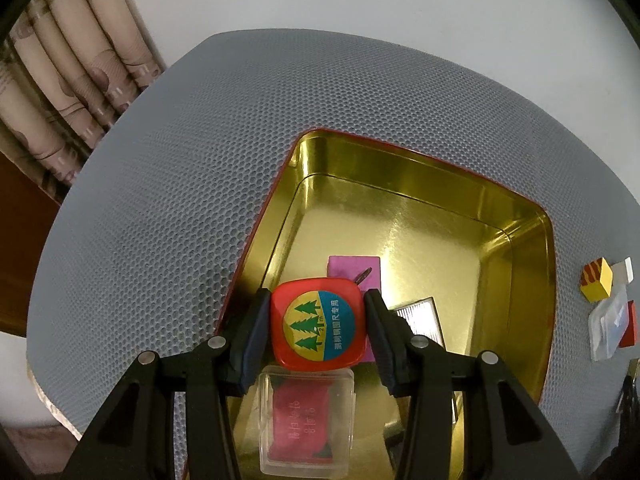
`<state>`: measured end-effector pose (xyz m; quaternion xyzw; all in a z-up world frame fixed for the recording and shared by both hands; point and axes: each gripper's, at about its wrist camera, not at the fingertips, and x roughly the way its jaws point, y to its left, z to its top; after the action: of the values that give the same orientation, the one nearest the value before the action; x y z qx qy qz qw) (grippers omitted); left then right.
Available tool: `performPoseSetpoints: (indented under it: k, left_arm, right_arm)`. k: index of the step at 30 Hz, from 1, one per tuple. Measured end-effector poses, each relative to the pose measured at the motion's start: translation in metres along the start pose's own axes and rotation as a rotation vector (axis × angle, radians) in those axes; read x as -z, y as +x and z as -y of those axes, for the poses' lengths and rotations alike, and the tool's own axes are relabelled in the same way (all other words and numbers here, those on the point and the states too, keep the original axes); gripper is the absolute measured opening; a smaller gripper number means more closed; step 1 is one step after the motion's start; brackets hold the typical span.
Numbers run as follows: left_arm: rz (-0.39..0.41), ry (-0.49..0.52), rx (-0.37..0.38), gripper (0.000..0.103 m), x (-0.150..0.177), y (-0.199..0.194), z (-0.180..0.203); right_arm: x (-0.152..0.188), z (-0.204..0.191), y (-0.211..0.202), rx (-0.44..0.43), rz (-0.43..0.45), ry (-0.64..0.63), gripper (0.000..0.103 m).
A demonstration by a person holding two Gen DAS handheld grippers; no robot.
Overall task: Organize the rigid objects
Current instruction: 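Carry the tape measure into the gold tin and open the left gripper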
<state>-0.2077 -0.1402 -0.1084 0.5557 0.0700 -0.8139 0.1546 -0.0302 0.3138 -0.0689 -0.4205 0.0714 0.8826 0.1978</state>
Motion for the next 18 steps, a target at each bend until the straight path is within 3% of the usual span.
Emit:
performPoseSetpoints:
  k: [11,18]
  left_arm:
    - [0.072,0.047,-0.009,0.053,0.004,-0.02,0.005]
    - [0.158,0.088,-0.031,0.058,0.019,-0.048,0.005]
  right_arm:
    - [0.002,-0.011,-0.006,0.009,0.0,-0.007,0.021]
    - [0.002,-0.012,-0.008,0.013,0.0,-0.011,0.021]
